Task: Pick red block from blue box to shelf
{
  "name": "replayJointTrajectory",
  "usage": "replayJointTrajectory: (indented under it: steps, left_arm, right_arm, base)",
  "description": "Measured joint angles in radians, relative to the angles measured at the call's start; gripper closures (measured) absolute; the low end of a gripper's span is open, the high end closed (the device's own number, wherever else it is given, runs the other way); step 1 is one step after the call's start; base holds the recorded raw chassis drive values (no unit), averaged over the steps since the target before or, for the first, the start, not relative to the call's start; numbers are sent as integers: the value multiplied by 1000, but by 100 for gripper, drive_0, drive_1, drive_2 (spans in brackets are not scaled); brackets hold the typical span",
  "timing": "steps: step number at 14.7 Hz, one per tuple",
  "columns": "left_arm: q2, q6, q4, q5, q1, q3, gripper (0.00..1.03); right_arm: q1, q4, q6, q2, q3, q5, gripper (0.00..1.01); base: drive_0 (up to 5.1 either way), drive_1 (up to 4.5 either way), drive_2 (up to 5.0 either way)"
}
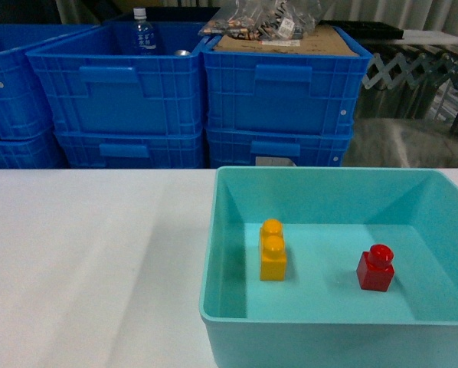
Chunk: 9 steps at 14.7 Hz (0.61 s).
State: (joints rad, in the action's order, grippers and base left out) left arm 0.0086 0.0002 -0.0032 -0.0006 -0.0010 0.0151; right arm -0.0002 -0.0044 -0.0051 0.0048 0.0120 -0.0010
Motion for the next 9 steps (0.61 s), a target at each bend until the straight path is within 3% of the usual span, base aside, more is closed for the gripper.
replayJointTrajectory:
  steps: [9]
  left_arm:
    - [0, 0, 0, 0, 0, 0, 5]
  right_arm:
    - [0, 0, 0, 0, 0, 0, 3]
  base:
    - [0, 0, 0]
